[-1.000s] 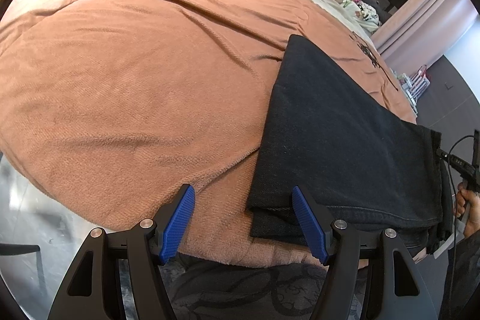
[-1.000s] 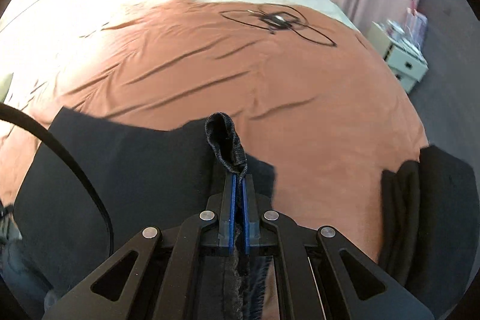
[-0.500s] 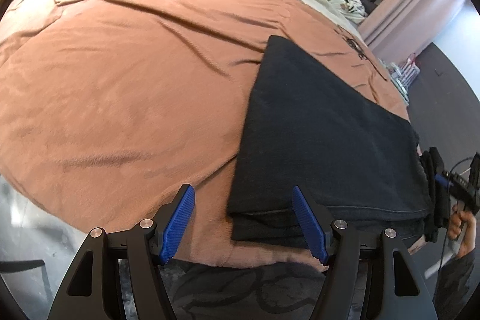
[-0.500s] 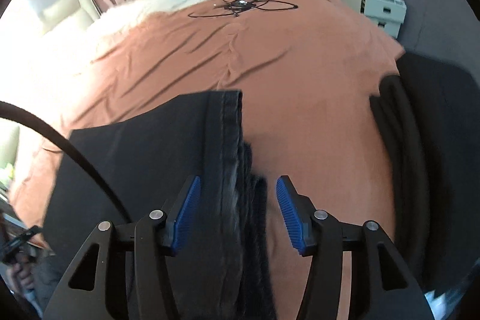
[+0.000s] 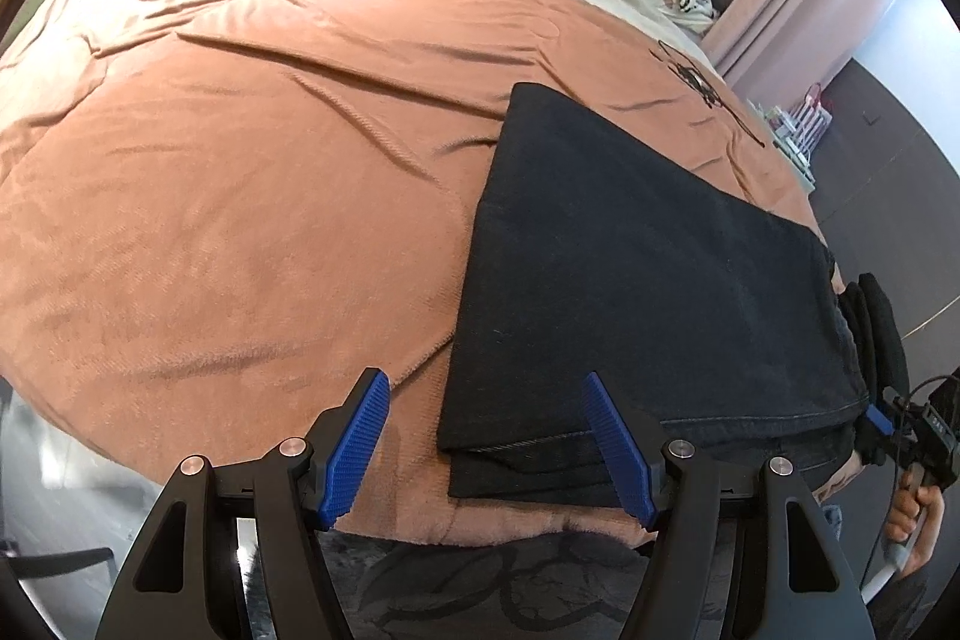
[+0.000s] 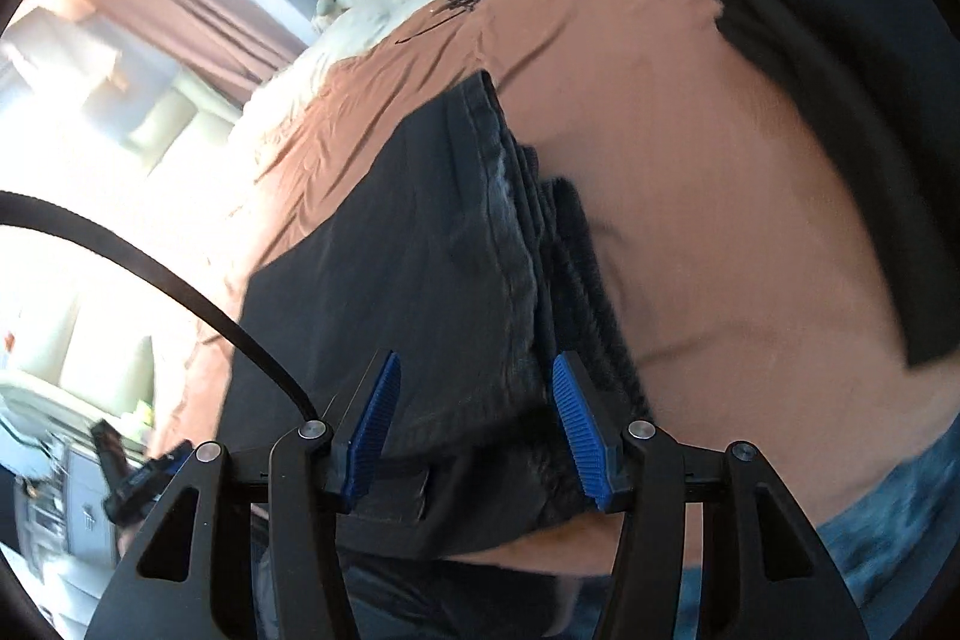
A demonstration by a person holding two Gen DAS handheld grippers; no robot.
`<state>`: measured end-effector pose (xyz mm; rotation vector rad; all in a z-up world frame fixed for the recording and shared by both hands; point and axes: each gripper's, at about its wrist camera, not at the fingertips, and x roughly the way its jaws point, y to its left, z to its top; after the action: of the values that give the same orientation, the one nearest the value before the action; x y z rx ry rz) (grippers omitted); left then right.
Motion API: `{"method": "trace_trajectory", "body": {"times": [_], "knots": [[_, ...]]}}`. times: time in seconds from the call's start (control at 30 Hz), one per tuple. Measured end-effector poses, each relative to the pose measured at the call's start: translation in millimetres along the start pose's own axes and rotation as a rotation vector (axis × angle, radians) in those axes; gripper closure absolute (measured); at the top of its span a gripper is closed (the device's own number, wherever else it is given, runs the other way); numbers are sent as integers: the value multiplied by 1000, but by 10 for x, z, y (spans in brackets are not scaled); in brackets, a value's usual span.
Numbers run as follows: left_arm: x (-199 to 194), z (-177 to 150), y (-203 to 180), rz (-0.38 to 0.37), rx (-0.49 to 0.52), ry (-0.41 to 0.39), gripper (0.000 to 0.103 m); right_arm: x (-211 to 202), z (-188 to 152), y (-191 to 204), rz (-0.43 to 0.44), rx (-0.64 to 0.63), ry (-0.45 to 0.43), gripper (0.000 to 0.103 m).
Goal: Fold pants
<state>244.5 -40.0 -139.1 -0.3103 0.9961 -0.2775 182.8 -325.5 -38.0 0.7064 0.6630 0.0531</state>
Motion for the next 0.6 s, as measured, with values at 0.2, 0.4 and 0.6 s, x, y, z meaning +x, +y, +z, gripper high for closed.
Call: {"method": "trace_trajectory", "body": {"times": [0.2, 0.4, 0.6], "knots": [[7, -13, -23, 4, -5, 8, 33, 18, -202, -367, 128, 164, -21, 39], [-8, -36, -32, 9, -11, -5, 33, 156, -256, -669, 186, 265, -32, 39], [51, -64, -57, 15, -4, 10, 33, 398, -246, -859, 199, 326, -48, 39]]}}
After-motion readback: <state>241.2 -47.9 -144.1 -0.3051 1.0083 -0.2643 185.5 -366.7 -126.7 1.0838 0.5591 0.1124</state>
